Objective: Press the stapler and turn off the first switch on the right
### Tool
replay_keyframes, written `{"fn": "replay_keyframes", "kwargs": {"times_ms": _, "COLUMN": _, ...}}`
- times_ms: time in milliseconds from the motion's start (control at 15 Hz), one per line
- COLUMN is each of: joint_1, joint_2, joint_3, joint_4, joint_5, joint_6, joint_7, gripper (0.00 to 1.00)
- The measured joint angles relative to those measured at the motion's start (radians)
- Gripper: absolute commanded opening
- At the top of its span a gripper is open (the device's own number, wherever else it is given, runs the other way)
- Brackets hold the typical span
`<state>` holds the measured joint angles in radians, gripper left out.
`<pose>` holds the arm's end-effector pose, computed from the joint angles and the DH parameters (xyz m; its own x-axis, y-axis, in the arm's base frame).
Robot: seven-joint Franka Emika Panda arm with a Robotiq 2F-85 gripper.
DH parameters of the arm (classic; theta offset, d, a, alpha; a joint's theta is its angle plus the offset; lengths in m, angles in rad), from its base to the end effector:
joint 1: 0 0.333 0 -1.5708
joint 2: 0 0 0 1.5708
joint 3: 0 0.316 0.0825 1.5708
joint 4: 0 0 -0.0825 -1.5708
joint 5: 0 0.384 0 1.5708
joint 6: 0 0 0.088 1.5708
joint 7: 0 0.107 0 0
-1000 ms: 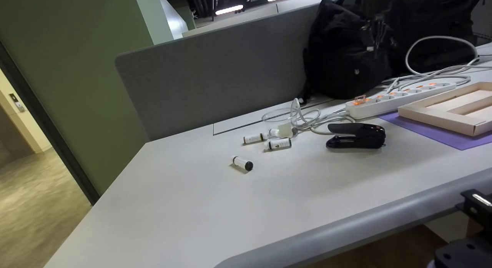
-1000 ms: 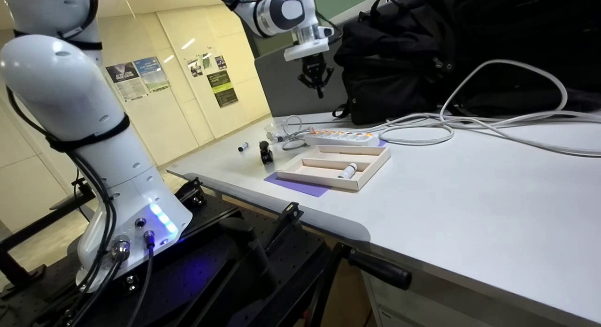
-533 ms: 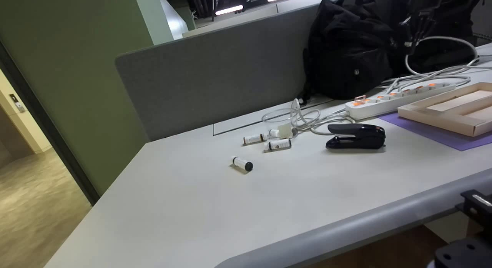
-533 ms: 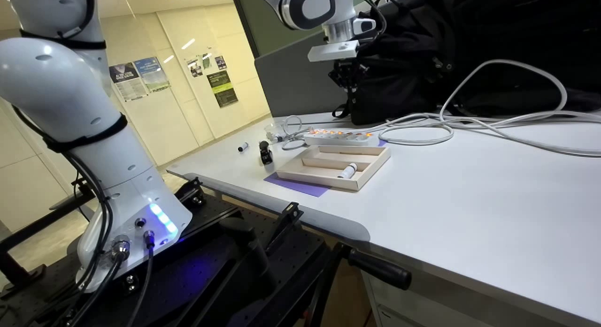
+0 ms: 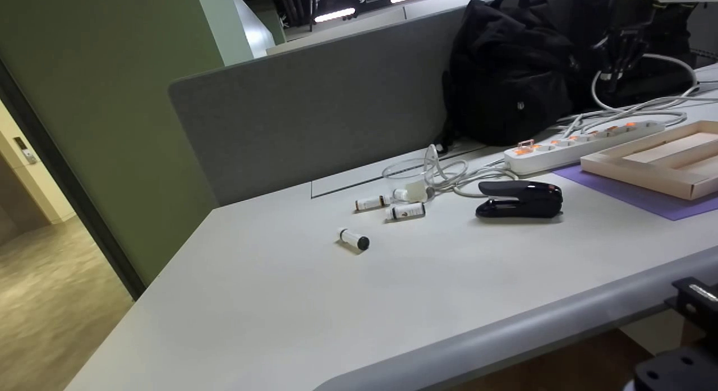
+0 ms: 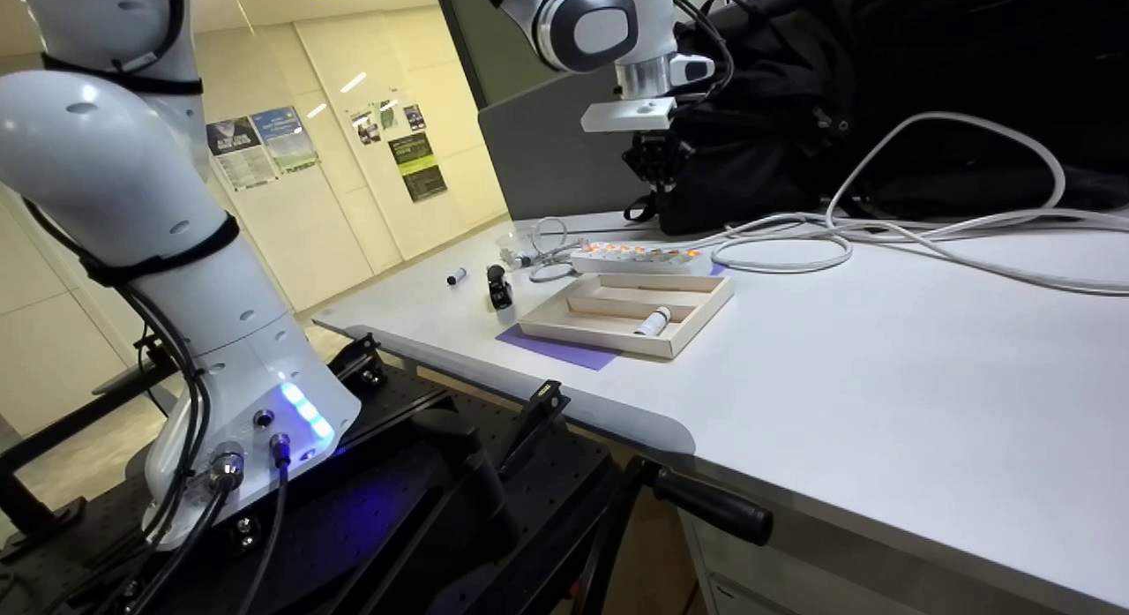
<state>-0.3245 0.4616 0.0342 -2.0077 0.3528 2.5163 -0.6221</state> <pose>0.5842 -0.1783 0.2272 0.9892 0.0319 0.1434 0.0577 -0.9820 -0.1796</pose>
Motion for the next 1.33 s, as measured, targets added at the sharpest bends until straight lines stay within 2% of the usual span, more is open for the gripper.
{"fn": "replay_keyframes", "kwargs": {"times_ms": 333, "joint_1": -0.002, "joint_2": 0.036, "joint_3": -0.009, "joint_4": 0.014, "joint_5": -0.005, "joint_6": -0.001, "joint_7": 0.001, "gripper": 0.0}}
{"fn": "replay_keyframes", "kwargs": {"times_ms": 800, "joint_1": -0.012, "joint_2": 0.149, "joint_3": -0.035, "joint_4": 0.101, "joint_5": -0.04, "joint_6": 0.0, "joint_7": 0.025, "gripper": 0.0}}
{"fn": "replay_keyframes", "kwargs": {"times_ms": 1333, "joint_1": -0.006, "joint_2": 0.219, "joint_3": -0.055, "joint_4": 0.157, "joint_5": -0.152, "joint_6": -0.001, "joint_7": 0.161, "gripper": 0.0}}
